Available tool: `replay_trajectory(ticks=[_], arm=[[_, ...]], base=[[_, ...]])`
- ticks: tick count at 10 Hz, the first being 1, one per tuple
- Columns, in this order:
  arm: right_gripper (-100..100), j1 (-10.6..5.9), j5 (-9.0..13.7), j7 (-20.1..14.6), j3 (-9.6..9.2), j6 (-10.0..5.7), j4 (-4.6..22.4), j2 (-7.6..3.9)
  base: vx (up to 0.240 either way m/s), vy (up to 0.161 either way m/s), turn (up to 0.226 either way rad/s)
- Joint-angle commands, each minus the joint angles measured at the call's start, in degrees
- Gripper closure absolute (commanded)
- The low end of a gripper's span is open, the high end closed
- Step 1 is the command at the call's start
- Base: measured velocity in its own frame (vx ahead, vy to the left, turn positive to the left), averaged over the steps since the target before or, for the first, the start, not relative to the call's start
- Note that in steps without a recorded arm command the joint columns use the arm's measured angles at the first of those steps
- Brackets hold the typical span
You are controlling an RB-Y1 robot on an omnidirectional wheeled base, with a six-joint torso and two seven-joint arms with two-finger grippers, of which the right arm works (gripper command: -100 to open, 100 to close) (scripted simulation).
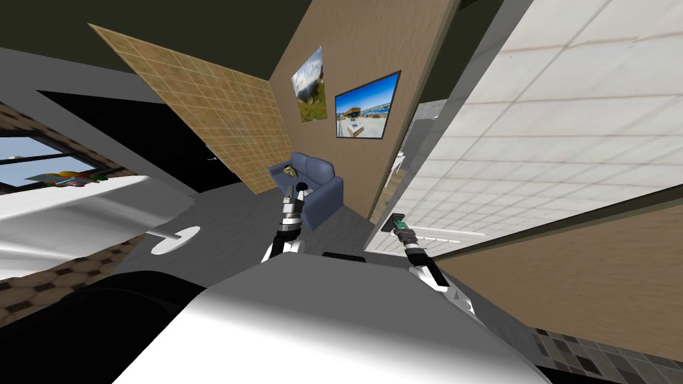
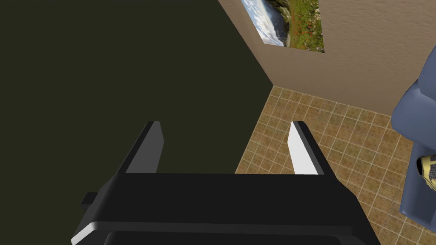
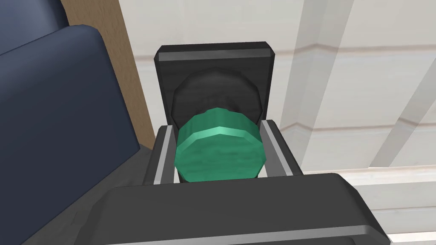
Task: Pull the door open
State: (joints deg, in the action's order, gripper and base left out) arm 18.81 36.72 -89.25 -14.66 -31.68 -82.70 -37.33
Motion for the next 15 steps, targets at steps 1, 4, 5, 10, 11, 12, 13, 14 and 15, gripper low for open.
replay_trajectory(ticks=[1, 4, 5, 10, 11, 12, 13, 14, 15], arm=[[100, 1.43, -0.5, -0.7, -0.67, -1.73, -0.4, -1.07], [100, 4.52, -1.5, -2.2, -2.11, -5.46, -1.4, -3.37], [100, 5.77, -1.9, -2.7, -2.69, -6.96, -1.8, -4.3], [100, 10.89, -3.6, -5.2, -5.08, -13.14, -3.3, -8.12], [100, 12.04, -4.0, -5.7, -5.61, -14.53, -3.7, -8.97], [100, 13.07, -4.4, -6.2, -6.1, -15.77, -4.0, -9.74], [100, 13.95, -4.6, -6.6, -6.5, -16.83, -4.2, -10.4], [100, 14.64, -4.9, -6.9, -6.83, -17.67, -4.4, -10.92], [100, 13.83, -4.8, -6.7, -6.76, -16.98, -3.8, -10.39]], base=[[-0.034, -0.01, 0.023], [-0.031, -0.02, 0.018], [-0.033, -0.031, 0.018], [-0.04, -0.037, 0.015], [-0.042, -0.056, 0.007], [-0.048, -0.066, 0.011], [-0.044, -0.066, 0.013], [-0.051, -0.05, 0.003], [-0.025, -0.019, 0.003]])
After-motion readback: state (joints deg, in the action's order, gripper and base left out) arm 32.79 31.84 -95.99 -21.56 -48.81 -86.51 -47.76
